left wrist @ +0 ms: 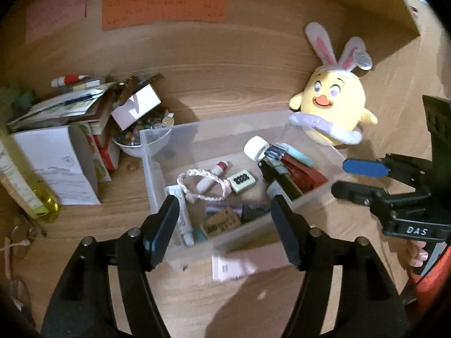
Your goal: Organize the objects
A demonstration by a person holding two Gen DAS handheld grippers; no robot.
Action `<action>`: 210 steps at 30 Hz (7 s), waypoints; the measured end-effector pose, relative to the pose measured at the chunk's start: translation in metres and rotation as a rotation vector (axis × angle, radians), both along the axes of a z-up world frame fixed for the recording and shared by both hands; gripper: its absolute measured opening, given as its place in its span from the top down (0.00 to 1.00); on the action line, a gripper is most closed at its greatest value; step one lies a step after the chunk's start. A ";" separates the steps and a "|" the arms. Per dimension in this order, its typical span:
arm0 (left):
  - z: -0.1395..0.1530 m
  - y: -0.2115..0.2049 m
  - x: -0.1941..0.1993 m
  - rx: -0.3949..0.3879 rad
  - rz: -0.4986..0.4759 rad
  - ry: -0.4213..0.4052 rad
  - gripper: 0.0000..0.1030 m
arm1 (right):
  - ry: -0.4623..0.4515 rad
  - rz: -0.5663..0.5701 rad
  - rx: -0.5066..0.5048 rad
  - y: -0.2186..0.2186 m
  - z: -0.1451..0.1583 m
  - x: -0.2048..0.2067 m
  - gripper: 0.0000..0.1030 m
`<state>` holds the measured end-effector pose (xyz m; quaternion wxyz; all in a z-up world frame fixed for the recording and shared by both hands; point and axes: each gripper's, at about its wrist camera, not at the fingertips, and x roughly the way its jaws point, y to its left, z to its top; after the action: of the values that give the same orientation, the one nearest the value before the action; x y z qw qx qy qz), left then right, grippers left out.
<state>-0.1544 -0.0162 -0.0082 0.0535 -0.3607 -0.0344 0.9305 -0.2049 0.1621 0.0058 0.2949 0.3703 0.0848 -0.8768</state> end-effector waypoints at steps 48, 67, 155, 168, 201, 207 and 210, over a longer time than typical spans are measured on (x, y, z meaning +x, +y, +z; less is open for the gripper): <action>-0.080 0.080 -0.023 -0.141 -0.242 -0.287 0.35 | -0.094 -0.002 0.095 0.074 -0.068 0.064 0.42; -0.084 0.077 0.047 -0.151 -0.249 -0.246 0.86 | -0.106 -0.049 0.110 0.063 -0.085 0.087 0.69; 0.026 0.015 0.020 -0.039 0.048 0.094 0.41 | 0.097 0.039 -0.018 -0.017 0.023 0.005 0.44; 0.010 0.021 0.065 0.005 0.085 0.139 0.11 | 0.123 -0.059 -0.080 0.013 0.003 0.042 0.21; -0.002 0.028 0.073 0.026 0.077 0.120 0.10 | 0.090 -0.051 -0.120 0.020 -0.004 0.052 0.21; -0.002 0.030 0.074 0.024 0.075 0.126 0.10 | 0.084 -0.050 -0.126 0.021 -0.005 0.052 0.21; -0.002 0.030 0.074 0.024 0.075 0.126 0.10 | 0.086 -0.051 -0.124 0.021 -0.005 0.052 0.21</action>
<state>-0.0801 0.0135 -0.0097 0.0250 -0.2992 -0.0556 0.9522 -0.1528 0.1827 0.0011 0.2909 0.3156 0.0336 -0.9026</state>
